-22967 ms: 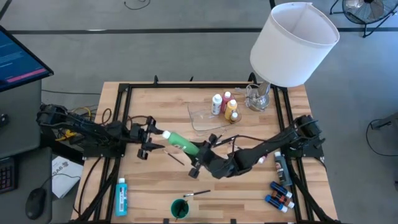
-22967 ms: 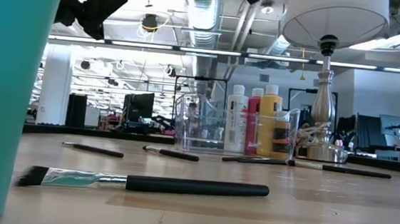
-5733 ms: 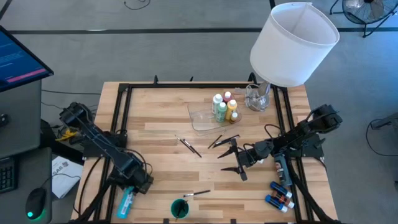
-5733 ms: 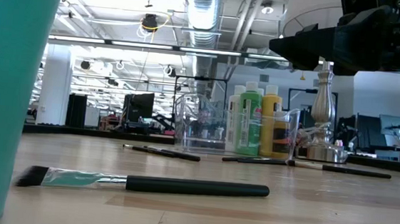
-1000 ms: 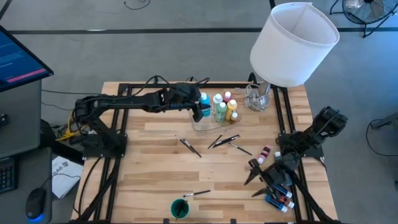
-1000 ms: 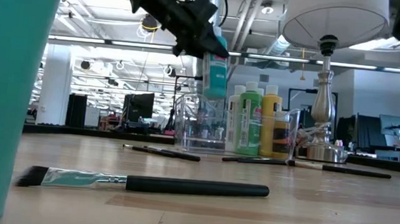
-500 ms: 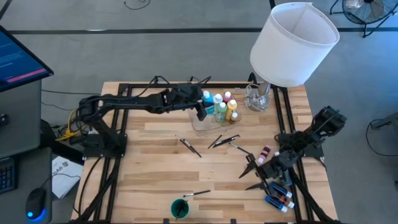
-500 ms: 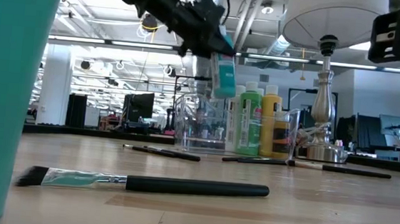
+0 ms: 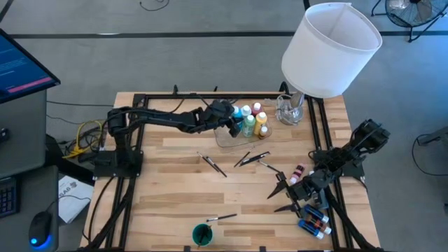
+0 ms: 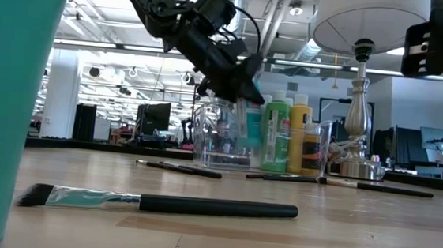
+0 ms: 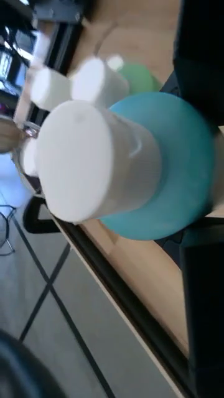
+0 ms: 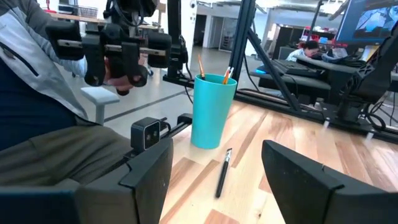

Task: Pick & Place Paint Supplies
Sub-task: Put the big light blue paint bottle into the transparent bin

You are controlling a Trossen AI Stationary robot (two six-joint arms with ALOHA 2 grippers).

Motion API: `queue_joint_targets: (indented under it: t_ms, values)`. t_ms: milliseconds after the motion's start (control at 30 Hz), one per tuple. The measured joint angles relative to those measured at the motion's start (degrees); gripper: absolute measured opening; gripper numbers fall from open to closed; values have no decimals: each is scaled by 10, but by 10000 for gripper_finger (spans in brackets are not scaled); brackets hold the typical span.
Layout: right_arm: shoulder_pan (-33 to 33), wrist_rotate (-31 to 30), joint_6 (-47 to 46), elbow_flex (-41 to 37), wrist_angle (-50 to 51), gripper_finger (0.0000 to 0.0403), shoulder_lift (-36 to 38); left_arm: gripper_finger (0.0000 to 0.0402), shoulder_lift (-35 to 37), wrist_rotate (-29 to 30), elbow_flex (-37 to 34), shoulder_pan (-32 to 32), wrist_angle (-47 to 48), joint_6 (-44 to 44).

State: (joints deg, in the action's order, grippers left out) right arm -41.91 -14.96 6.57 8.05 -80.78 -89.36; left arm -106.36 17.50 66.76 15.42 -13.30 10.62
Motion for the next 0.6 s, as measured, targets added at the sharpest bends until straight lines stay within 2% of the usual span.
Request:
queue_joint_targets:
  t_ms: [600]
  values:
    - [0, 0, 0, 0, 4, 240, 0, 103, -21, 17, 0, 7, -6, -13]
